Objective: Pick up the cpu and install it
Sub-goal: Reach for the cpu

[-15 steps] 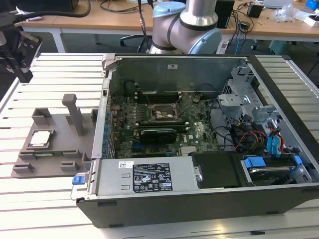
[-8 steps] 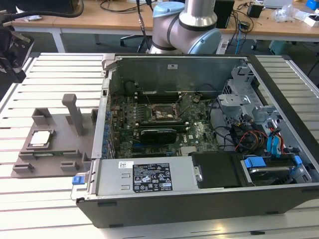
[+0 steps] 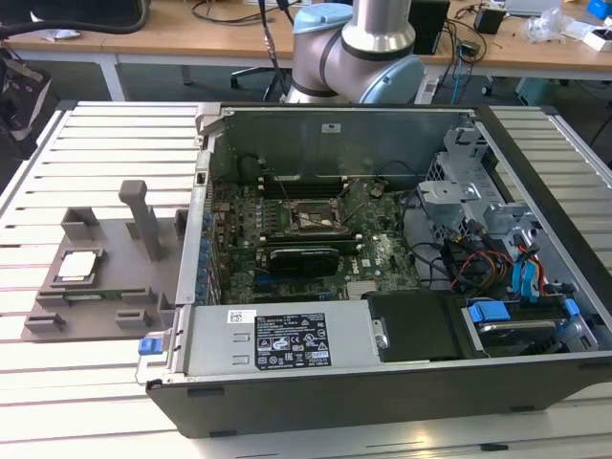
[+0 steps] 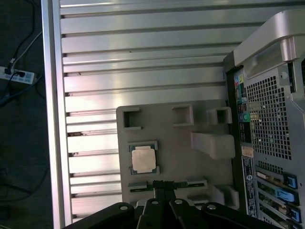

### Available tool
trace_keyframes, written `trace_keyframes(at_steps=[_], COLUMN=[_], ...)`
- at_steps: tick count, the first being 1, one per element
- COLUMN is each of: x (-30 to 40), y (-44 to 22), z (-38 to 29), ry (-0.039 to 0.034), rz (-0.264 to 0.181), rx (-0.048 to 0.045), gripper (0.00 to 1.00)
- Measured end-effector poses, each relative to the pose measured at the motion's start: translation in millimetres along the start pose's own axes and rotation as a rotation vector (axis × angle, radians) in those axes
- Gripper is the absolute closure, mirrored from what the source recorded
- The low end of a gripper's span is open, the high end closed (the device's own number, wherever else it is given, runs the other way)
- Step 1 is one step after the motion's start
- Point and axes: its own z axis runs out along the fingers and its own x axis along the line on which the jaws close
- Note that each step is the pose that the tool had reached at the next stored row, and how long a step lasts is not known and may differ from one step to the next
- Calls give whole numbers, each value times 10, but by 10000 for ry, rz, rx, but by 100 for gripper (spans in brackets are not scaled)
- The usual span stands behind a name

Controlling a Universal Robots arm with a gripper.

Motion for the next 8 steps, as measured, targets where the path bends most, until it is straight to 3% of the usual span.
trace_keyframes(at_steps=[8], x=[159], y=[-12], z=[-2], ry=[-1], rz=[0], rx=[0], gripper=[90])
